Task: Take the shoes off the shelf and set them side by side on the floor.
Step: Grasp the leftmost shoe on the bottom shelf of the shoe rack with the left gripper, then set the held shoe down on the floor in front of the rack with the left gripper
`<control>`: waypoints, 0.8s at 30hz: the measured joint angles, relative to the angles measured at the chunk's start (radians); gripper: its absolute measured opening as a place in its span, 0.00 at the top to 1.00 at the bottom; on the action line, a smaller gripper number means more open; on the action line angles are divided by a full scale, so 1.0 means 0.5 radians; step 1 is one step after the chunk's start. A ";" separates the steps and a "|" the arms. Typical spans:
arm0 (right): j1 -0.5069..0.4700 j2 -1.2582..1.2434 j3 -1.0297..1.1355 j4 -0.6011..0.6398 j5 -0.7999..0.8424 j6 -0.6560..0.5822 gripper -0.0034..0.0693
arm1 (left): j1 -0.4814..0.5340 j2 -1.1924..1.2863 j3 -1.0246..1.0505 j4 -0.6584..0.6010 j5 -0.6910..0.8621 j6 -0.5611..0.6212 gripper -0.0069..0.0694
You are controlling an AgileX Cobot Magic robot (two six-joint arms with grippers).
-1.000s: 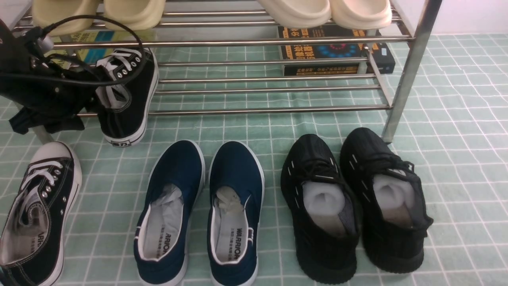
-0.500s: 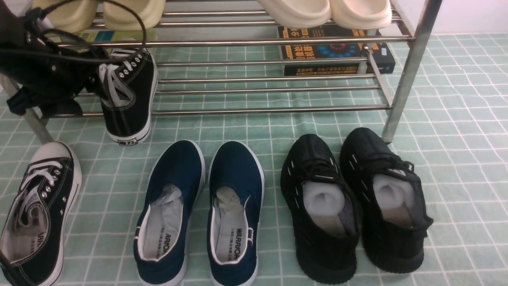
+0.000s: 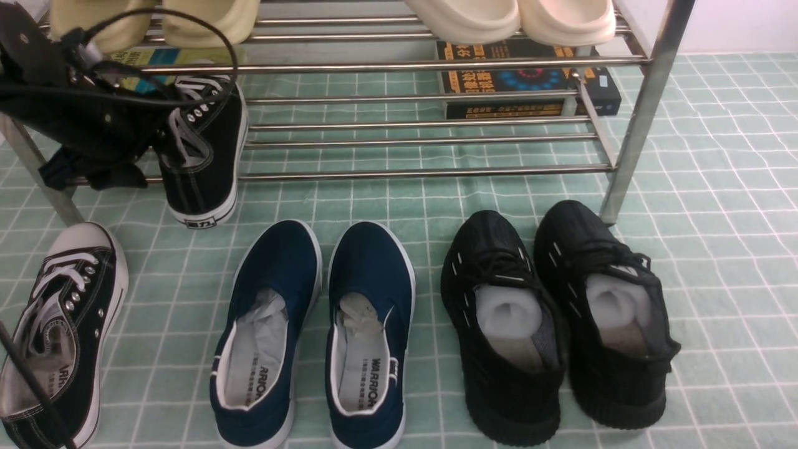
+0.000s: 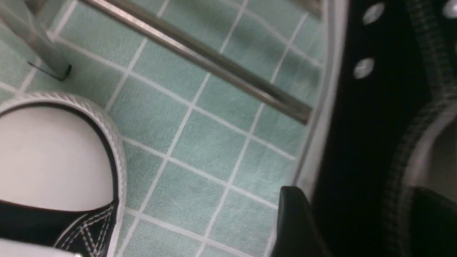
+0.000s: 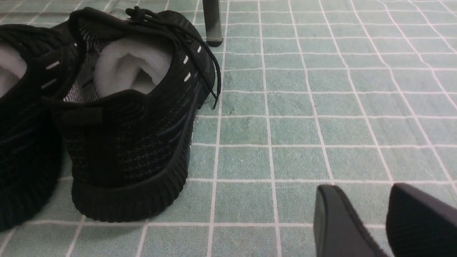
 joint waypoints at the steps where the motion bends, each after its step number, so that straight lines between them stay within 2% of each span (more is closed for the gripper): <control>1: 0.000 0.000 0.000 0.000 0.000 0.000 0.62 | 0.000 0.027 0.000 -0.028 -0.029 0.000 0.43; 2: 0.000 0.000 0.000 0.000 0.000 0.000 0.62 | 0.000 0.052 0.000 -0.064 -0.059 0.000 0.48; 3: 0.000 0.000 0.000 0.000 0.000 0.000 0.62 | 0.000 0.052 0.000 -0.073 -0.064 0.000 0.48; 4: 0.000 0.000 0.000 0.000 0.000 0.000 0.62 | 0.000 0.081 0.000 -0.110 -0.072 0.009 0.60; 5: 0.000 0.000 0.000 0.000 0.000 0.000 0.62 | 0.000 0.081 0.000 -0.110 -0.072 0.013 0.62; 6: 0.000 0.000 0.000 0.000 0.000 0.000 0.62 | 0.004 0.083 0.000 -0.121 -0.042 0.042 0.74; 7: 0.000 0.000 0.000 0.000 0.000 0.000 0.62 | 0.005 0.083 0.000 -0.126 -0.022 0.070 0.81; 9: 0.000 0.000 0.000 0.000 0.000 0.000 0.62 | 0.005 0.076 0.000 -0.160 0.033 0.116 0.87; 16: 0.000 0.000 0.000 0.000 0.000 0.000 0.62 | 0.001 -0.147 0.002 -0.115 0.417 0.169 0.88; 24: 0.000 0.000 0.000 0.000 -0.002 0.000 0.62 | 0.000 -0.612 0.002 0.294 1.063 0.139 0.88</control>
